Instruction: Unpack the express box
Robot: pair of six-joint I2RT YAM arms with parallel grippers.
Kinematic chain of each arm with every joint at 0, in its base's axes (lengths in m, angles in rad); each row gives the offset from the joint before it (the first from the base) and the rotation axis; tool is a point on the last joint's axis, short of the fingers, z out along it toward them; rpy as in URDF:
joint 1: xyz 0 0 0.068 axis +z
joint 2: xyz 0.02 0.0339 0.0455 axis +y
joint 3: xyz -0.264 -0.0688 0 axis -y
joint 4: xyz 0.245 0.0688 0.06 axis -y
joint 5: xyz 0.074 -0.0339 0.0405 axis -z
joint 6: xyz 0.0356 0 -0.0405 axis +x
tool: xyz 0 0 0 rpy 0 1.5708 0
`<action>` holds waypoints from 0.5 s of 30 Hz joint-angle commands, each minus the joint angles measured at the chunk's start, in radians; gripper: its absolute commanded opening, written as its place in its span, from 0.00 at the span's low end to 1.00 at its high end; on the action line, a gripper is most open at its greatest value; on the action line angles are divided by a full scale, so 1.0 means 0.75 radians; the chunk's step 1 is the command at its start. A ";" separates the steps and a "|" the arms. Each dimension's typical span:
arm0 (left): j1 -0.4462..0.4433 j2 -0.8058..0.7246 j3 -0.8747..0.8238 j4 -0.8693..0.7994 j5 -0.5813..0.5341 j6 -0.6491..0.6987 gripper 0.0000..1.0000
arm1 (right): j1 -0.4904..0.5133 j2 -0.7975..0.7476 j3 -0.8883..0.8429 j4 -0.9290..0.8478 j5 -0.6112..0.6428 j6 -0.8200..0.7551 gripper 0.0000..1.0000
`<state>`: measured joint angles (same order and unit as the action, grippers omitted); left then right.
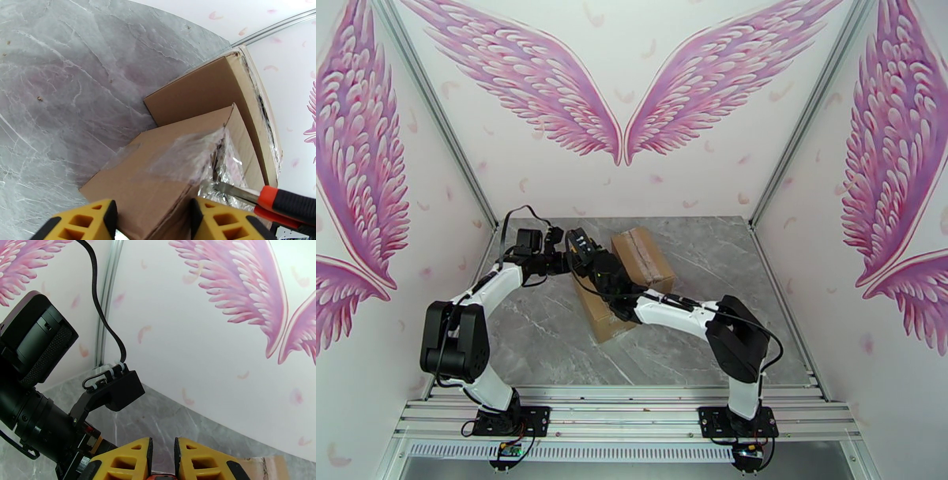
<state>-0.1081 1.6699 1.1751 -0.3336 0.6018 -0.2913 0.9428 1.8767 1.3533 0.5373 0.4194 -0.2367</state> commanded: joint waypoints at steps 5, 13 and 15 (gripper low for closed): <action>0.030 0.075 -0.074 -0.136 -0.198 -0.023 0.51 | 0.037 -0.129 -0.109 -0.095 0.093 0.022 0.00; 0.030 0.070 -0.088 -0.122 -0.185 -0.039 0.51 | 0.056 -0.169 -0.141 -0.158 0.078 0.074 0.00; 0.030 0.066 -0.092 -0.116 -0.187 -0.049 0.51 | 0.063 -0.186 -0.150 -0.187 0.081 0.098 0.00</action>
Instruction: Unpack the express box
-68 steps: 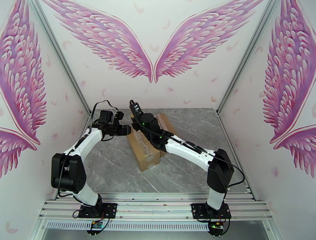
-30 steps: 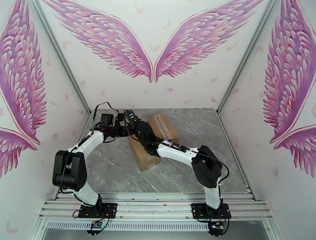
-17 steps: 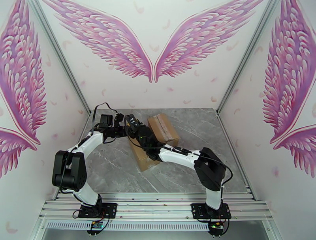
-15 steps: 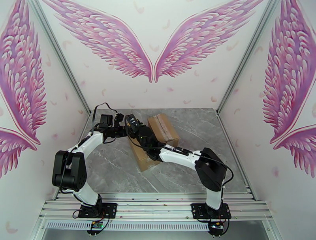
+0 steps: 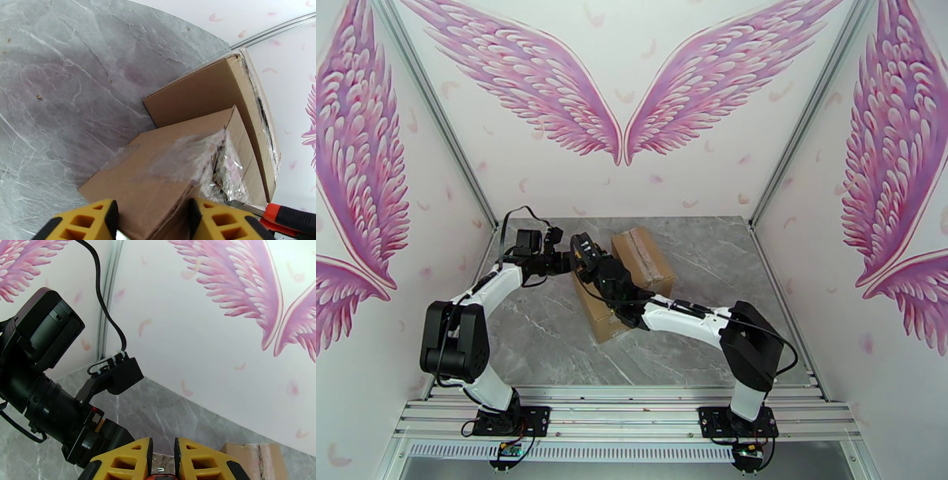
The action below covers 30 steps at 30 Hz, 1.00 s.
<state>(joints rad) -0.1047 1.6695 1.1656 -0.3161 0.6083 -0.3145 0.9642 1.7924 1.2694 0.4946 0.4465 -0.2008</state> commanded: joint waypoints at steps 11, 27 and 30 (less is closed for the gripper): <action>0.023 0.048 -0.105 -0.117 -0.202 -0.053 0.50 | 0.068 -0.155 -0.132 -0.225 0.100 0.139 0.00; 0.019 0.016 -0.149 -0.102 -0.232 -0.077 0.48 | 0.111 -0.353 -0.261 -0.372 0.164 0.263 0.00; 0.019 0.011 -0.157 -0.100 -0.240 -0.084 0.48 | 0.117 -0.399 -0.309 -0.383 0.157 0.291 0.00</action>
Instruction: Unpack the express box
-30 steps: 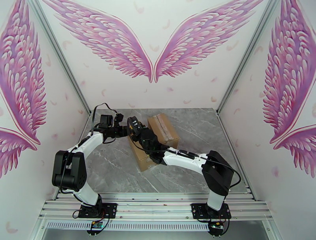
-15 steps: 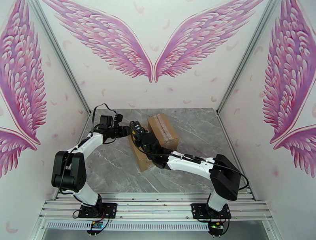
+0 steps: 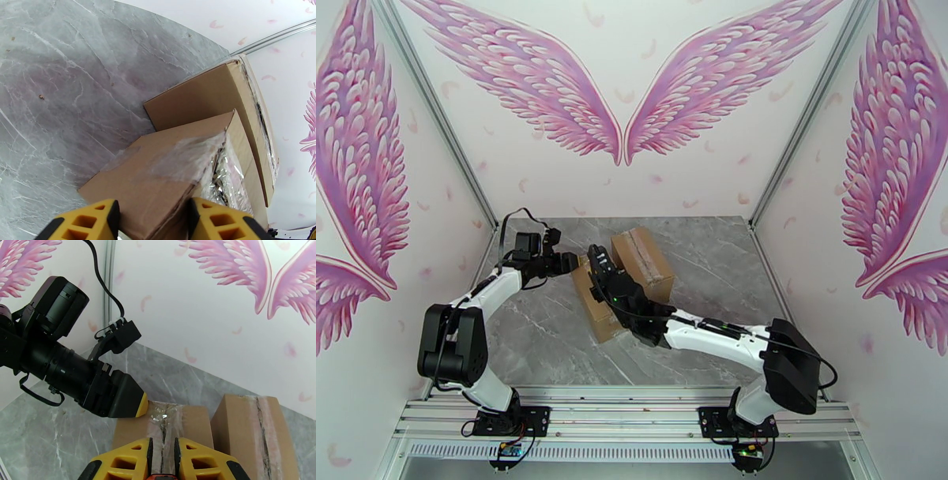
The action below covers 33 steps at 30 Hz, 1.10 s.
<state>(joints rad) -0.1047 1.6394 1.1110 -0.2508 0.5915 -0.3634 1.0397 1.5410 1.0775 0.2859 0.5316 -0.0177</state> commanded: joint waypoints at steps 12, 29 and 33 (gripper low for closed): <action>0.015 0.035 -0.121 -0.171 -0.248 -0.074 0.46 | 0.071 -0.196 -0.128 -0.181 0.095 0.076 0.00; -0.006 0.007 -0.156 -0.168 -0.281 -0.116 0.45 | 0.109 -0.396 -0.273 -0.248 0.076 0.148 0.00; -0.010 0.001 -0.162 -0.169 -0.294 -0.135 0.45 | 0.118 -0.453 -0.295 -0.266 0.064 0.156 0.00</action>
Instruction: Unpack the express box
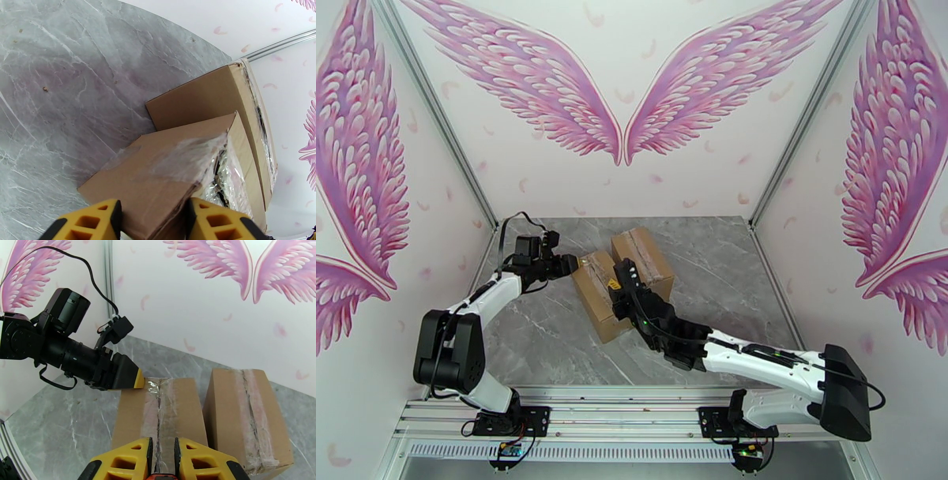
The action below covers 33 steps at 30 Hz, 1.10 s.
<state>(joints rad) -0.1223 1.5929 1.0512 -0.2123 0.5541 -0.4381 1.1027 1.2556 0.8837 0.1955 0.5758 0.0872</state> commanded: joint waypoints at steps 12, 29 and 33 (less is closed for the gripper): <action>-0.006 0.047 -0.098 -0.219 -0.278 -0.075 0.43 | 0.053 -0.210 -0.107 -0.264 -0.010 0.105 0.00; -0.048 -0.330 -0.231 -0.255 -0.324 -0.258 0.43 | 0.049 -0.585 -0.231 0.000 0.194 0.102 0.00; -0.056 -0.478 -0.287 -0.301 -0.358 -0.337 0.43 | 0.026 -0.589 -0.269 -0.063 0.250 0.189 0.00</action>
<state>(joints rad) -0.1593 1.2961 0.8722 -0.3256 0.3458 -0.6262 1.1320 0.8177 0.7124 0.1608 0.7094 0.1776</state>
